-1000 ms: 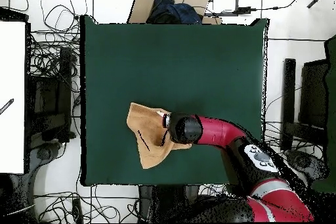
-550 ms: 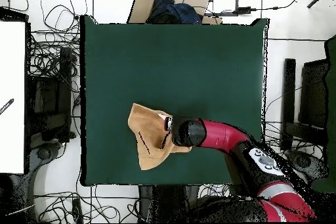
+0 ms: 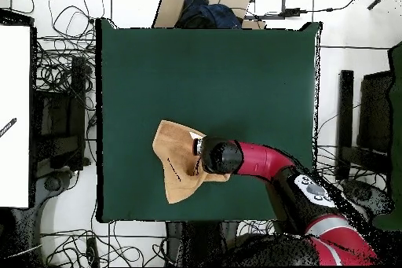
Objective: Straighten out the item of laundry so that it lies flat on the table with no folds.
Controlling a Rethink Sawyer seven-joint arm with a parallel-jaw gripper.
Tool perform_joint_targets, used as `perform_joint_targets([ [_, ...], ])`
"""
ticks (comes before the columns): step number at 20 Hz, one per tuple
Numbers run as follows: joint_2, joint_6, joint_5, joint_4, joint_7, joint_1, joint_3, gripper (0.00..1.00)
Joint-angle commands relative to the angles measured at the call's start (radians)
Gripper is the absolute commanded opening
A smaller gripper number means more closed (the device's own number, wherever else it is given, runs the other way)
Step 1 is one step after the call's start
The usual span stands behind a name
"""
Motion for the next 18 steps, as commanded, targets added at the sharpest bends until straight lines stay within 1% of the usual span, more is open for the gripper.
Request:
perform_joint_targets([
  [1,0.025,-0.056,-0.033,0.016,0.069,0.008,0.082,1.0],
  [2,0.027,-0.06,-0.034,0.016,0.068,0.006,0.084,1.0],
  [3,0.029,-0.066,-0.036,0.017,0.07,0.007,0.083,0.0],
  [18,0.027,-0.073,-0.031,0.012,0.081,0.012,0.08,0.0],
])
